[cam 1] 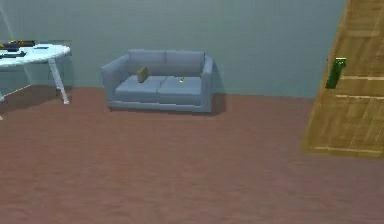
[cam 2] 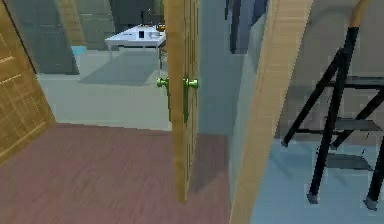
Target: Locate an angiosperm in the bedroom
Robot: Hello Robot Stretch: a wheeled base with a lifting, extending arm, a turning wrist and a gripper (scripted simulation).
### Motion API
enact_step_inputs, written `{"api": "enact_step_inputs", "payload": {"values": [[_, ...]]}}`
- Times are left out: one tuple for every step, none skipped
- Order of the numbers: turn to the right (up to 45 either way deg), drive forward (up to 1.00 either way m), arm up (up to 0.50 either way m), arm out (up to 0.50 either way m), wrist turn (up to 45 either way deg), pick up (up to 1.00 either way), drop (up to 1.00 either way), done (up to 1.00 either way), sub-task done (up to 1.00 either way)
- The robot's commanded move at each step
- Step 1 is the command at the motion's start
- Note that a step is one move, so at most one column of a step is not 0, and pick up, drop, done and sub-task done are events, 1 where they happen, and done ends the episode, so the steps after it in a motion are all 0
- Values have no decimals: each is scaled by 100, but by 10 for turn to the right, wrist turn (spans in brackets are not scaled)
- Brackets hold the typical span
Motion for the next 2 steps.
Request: {"api": "enact_step_inputs", "payload": {"values": [[-360, 0, 0, 0, 0, 0, 0, 0, 0], [0, 20, 0, 0, 0, 0, 0, 0, 0]]}}
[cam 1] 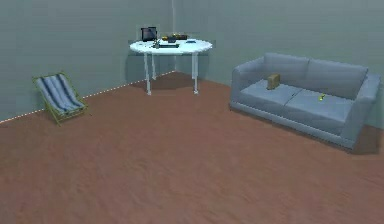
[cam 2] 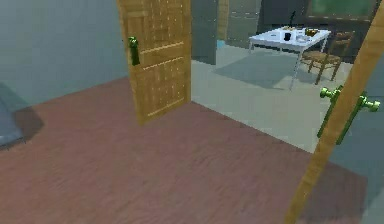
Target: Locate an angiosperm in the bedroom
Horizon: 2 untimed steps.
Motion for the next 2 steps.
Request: {"api": "enact_step_inputs", "payload": {"values": [[450, 0, 0, 0, 0, 0, 0, 0, 0], [450, 0, 0, 0, 0, 0, 0, 0, 0]]}}
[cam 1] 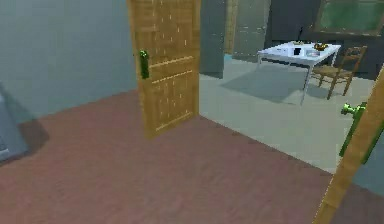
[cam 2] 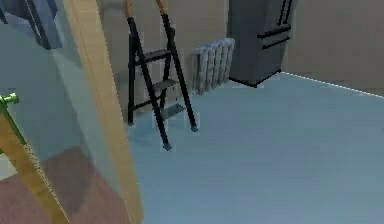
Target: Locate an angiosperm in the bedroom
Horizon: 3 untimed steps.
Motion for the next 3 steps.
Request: {"api": "enact_step_inputs", "payload": {"values": [[0, 100, 0, 0, 0, 0, 0, 0, 0], [210, 0, 0, 0, 0, 0, 0, 0, 0], [0, 10, 0, 0, 0, 0, 0, 0, 0]]}}
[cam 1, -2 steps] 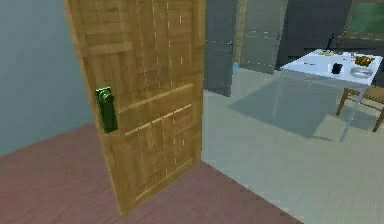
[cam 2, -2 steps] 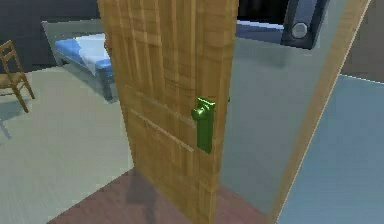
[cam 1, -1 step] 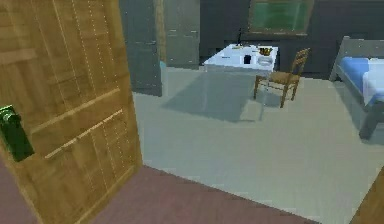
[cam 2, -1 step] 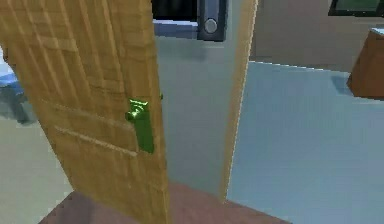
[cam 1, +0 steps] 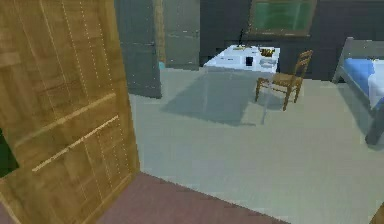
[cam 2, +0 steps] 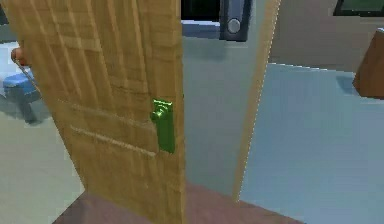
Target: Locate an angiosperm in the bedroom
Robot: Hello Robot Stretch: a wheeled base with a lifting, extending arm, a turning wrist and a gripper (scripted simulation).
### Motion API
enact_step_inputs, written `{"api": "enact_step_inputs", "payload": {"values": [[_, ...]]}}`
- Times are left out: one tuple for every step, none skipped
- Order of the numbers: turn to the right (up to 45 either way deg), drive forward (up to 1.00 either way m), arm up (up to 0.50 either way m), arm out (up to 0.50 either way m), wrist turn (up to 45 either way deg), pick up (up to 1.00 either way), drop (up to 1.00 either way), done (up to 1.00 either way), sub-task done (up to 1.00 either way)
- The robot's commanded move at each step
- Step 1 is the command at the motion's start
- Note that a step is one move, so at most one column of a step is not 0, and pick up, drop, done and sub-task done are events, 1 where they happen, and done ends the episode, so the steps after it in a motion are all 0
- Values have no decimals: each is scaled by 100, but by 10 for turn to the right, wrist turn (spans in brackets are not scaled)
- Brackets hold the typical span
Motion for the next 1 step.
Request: {"api": "enact_step_inputs", "payload": {"values": [[360, 0, 0, 0, 0, 0, 0, 0, 0]]}}
